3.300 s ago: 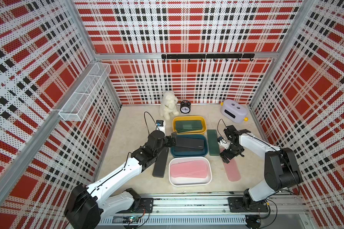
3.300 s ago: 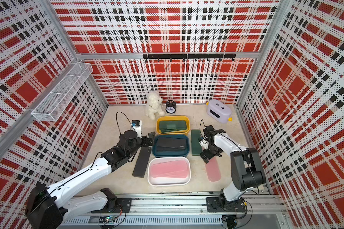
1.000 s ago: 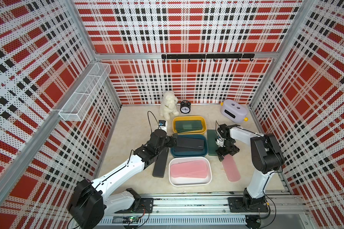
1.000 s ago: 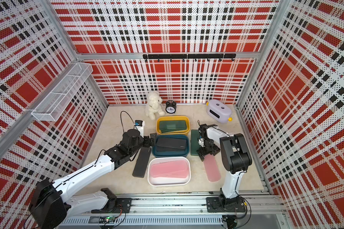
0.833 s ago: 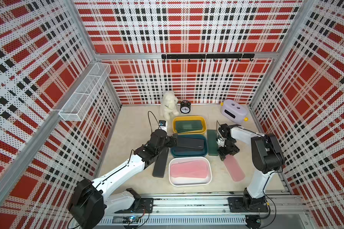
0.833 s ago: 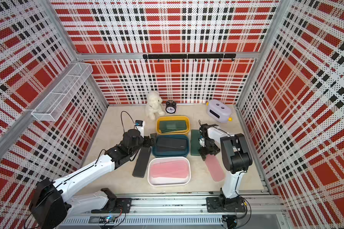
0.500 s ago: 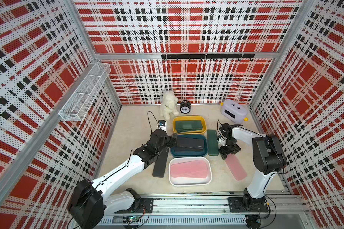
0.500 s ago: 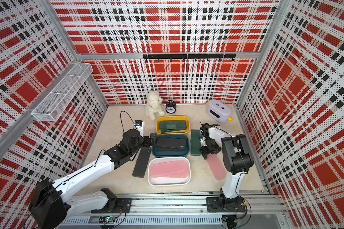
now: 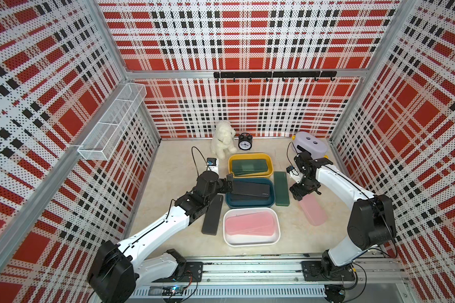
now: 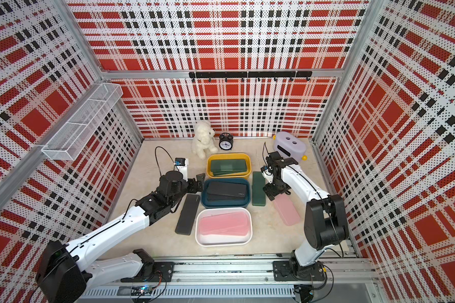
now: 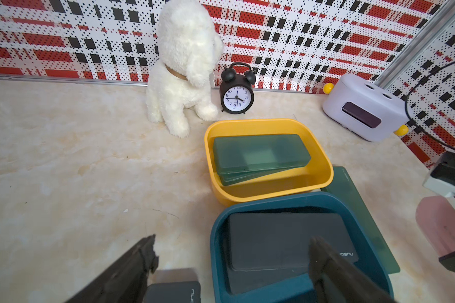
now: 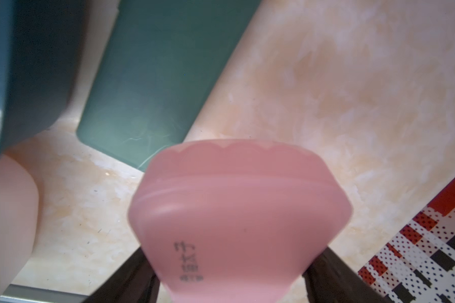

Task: Place the pencil cases by color into the storage box
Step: Pick up the pencil case from the center of the board, then place the pencil case at the storage box.

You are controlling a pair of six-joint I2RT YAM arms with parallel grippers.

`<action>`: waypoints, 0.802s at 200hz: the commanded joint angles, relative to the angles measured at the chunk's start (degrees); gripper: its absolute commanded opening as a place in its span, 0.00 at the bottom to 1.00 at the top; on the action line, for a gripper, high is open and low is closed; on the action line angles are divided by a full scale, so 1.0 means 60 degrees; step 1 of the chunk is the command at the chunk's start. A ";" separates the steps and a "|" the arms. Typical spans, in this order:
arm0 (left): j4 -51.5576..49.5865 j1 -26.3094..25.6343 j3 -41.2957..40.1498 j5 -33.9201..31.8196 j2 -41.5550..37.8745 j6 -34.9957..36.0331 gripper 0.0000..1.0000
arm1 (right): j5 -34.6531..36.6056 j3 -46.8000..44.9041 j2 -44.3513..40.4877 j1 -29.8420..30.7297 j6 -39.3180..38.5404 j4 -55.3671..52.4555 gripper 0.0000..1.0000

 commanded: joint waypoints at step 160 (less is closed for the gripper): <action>-0.0572 0.1339 0.0336 -0.0423 -0.0619 -0.0380 0.95 | 0.0868 0.3043 0.0817 0.5324 -0.1959 -0.1644 0.59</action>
